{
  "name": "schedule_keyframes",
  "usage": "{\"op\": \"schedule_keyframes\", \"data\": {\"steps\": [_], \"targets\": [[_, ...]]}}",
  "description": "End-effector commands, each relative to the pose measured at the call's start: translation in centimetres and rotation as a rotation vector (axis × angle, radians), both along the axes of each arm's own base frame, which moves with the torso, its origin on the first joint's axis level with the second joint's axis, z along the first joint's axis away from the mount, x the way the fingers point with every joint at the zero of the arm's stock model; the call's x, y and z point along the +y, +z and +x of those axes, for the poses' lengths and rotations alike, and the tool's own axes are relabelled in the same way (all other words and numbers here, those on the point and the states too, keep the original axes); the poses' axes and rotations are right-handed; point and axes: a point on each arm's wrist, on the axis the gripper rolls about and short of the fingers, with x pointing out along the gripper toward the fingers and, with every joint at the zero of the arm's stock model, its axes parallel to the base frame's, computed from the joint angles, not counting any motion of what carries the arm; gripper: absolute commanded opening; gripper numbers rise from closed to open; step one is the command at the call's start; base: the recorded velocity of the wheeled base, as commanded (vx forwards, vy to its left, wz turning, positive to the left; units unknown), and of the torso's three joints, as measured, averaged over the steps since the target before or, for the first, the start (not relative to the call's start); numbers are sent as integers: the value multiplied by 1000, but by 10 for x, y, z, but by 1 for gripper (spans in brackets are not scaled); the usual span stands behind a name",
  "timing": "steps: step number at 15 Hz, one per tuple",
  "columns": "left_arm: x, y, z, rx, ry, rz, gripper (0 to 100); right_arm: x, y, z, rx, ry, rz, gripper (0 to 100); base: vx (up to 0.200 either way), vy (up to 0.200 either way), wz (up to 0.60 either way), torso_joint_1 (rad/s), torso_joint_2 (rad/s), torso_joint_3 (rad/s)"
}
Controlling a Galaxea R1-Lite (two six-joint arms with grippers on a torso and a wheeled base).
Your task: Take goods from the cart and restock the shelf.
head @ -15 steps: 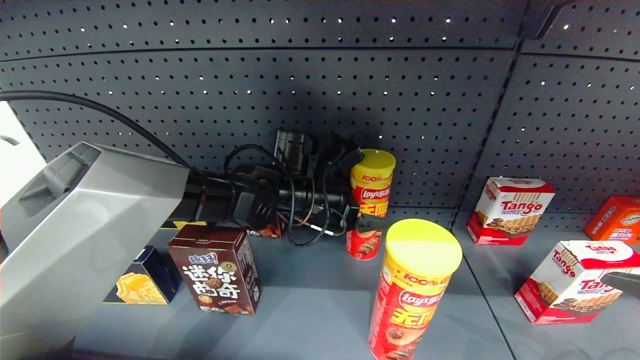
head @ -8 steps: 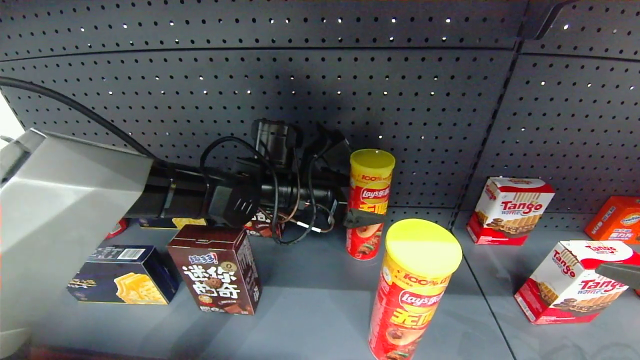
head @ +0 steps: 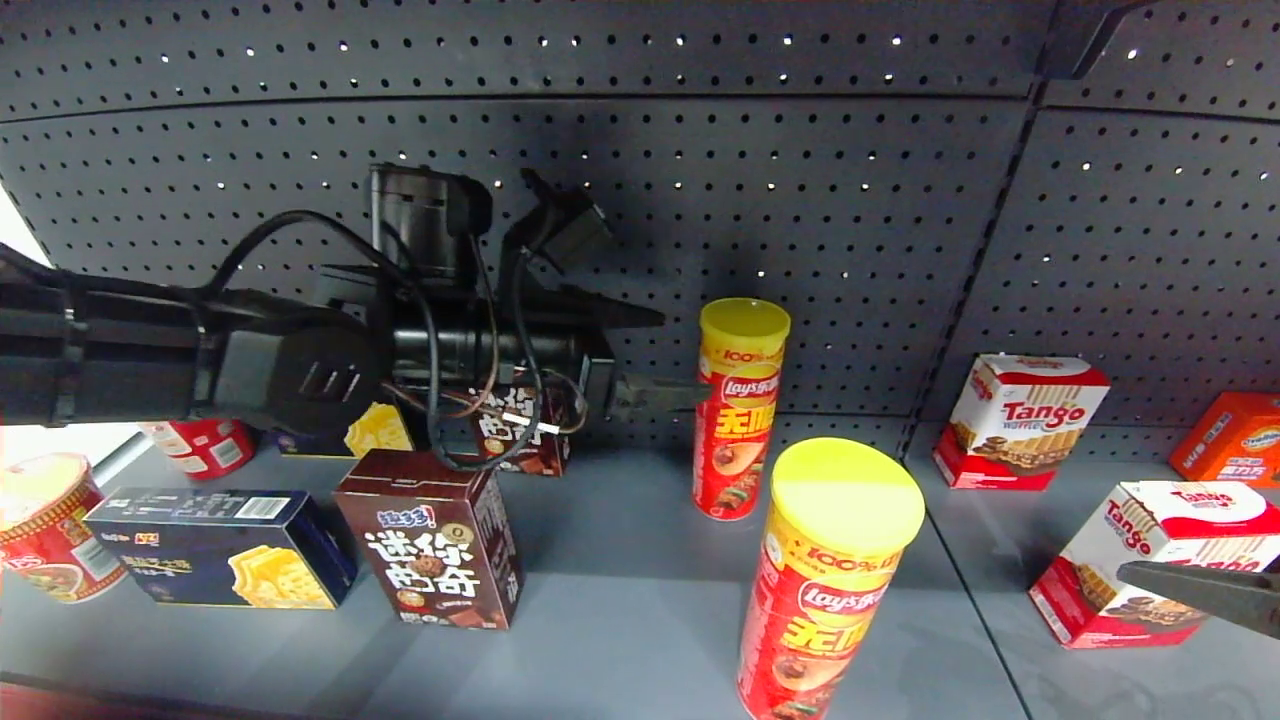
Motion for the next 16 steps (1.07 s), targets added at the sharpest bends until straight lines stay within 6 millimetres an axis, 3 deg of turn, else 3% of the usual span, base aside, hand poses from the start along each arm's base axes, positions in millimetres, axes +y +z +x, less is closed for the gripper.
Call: {"op": "schedule_keyframes", "data": {"steps": [1,2,6,8,10,14,16], "targets": [[28,27,-32,-48,67,-13,100,6,-3,9,28,-13,-29,100,0,0,0,0,0,0],[31,30,-37,-56,91,-10,100,7,-2,10,24,-12,-33,100,0,0,0,0,0,0],[53,59,-90,-33,179,28,100,15,-9,21,73,-66,-91,100,0,0,0,0,0,0],[60,61,-102,-68,233,80,100,21,-16,28,109,-69,-128,100,0,0,0,0,0,0],[64,59,-107,-87,252,104,100,25,-22,31,132,-69,-154,100,0,0,0,0,0,0],[75,31,-121,-58,282,127,100,41,-37,39,203,-34,-233,100,0,0,0,0,0,0],[75,27,-121,-85,285,110,100,47,-43,47,233,-39,-263,100,0,0,0,0,0,0]]}}
